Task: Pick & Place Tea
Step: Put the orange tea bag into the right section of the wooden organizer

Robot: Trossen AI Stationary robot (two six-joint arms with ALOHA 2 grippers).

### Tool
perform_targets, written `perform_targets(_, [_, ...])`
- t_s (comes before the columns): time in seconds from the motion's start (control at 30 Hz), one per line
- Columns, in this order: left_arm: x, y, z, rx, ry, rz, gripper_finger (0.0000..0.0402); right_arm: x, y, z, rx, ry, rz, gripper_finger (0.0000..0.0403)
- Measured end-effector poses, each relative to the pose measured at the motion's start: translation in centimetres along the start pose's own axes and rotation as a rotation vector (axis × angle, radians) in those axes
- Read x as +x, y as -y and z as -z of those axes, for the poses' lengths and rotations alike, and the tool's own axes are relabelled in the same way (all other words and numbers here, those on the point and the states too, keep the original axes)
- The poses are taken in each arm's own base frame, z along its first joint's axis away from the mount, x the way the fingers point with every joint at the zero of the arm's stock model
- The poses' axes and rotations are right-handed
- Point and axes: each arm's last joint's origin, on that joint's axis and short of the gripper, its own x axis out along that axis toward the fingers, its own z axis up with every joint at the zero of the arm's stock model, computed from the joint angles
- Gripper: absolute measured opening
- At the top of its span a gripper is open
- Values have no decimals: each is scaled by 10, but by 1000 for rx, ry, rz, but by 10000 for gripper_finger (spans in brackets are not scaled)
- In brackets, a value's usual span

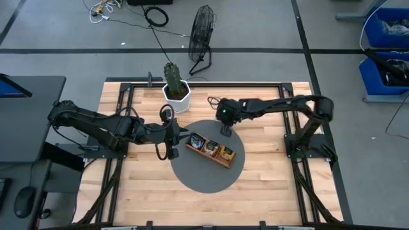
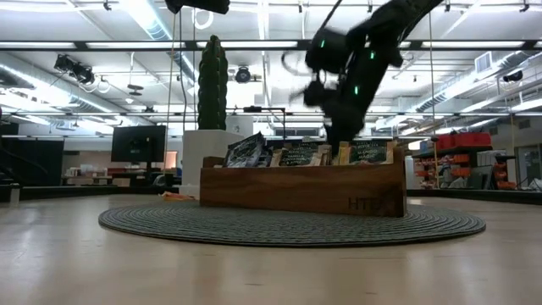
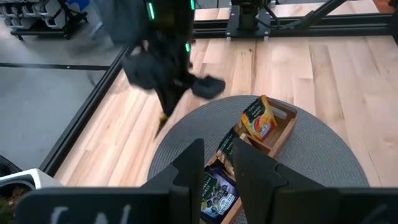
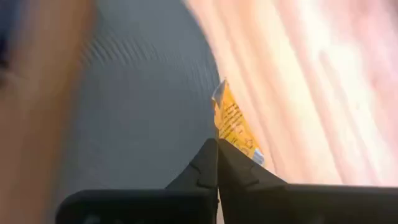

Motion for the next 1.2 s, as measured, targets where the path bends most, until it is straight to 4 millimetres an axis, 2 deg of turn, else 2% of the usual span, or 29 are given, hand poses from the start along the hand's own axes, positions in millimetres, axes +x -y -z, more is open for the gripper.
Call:
perform_targets(0.17, [0,0,0,0,0,0,87,-60,0,-14,92,231,-154,1])
perform_targets(0.37, [0,0,0,-1,3,0,87,-139,2,-17,242,511,-355,1])
perform_targets(0.5, [1,-2,-4,-20,32,-2,87,-175,-5,-17,273,672,-465,0])
perform_targets(0.57, [1,-2,-8,-17,70,-3,87,-186,-11,-18,260,735,-522,0])
perform_targets(0.73, [-1,-2,-24,-20,219,13,87,-199,-33,-23,198,836,-623,0])
perform_targets(0.97, [-7,2,-42,-39,401,165,88,-219,-57,-28,123,1010,-740,0])
perform_targets(1.2, [-16,1,-58,-149,577,217,122,-228,-74,-25,74,1045,-807,0])
